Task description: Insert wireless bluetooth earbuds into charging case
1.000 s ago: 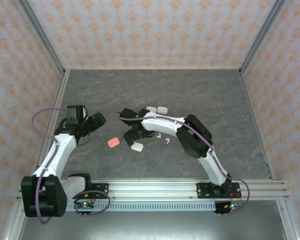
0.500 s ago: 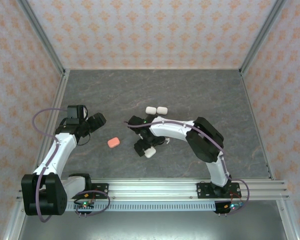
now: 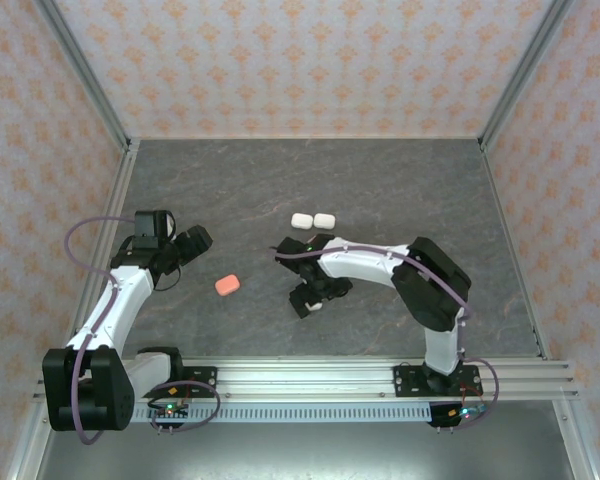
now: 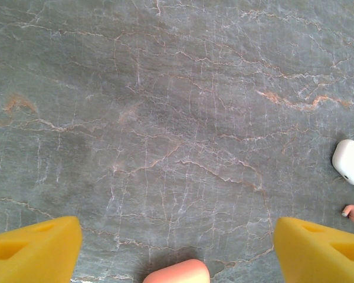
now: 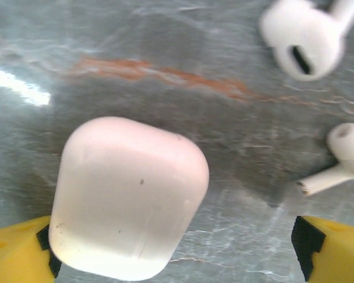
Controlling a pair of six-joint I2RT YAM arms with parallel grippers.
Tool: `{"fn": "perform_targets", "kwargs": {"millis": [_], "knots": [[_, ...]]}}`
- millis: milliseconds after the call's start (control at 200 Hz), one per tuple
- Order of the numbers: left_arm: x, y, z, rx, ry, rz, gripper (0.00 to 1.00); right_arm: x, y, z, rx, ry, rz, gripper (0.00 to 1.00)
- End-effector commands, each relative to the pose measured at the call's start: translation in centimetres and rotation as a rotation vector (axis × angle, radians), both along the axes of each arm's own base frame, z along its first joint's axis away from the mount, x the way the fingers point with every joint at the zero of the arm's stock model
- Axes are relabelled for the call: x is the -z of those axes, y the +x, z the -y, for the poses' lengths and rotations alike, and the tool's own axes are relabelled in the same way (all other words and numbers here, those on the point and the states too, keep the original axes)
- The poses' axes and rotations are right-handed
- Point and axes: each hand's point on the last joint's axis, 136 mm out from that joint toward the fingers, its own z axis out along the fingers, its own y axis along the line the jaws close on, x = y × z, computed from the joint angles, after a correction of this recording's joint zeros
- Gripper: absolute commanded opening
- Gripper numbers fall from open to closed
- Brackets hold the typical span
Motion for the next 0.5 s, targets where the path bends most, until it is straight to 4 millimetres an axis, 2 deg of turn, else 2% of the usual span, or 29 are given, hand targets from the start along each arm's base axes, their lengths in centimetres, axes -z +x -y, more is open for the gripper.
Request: {"fn": "perform_targets", "kwargs": {"millis": [0,220,385,495], "knots": [[-0.4,0.2,-0.3,-0.015,-0.002,0.004,0.85,-1.5,1.3,0.9,0.053,0.015,0.060,0.96],[-0.5,0.2,-0.2,-0.014,-0.008,0.010,0.85,-3.4,1.6,-0.7,0.033,0.108,0.069,0.92],[-0.6,0.2,-0.2,-0.015,-0.007,0.011,0.85,-2.1,1.4,-1.2,0.065,0.113,0.033,0.90],[-0.6,0.1,-0.2,-0.011,-0.007,0.008,0.86,-1.3,1.7,-1.5,0.083,0.110,0.031,0.83]]}}
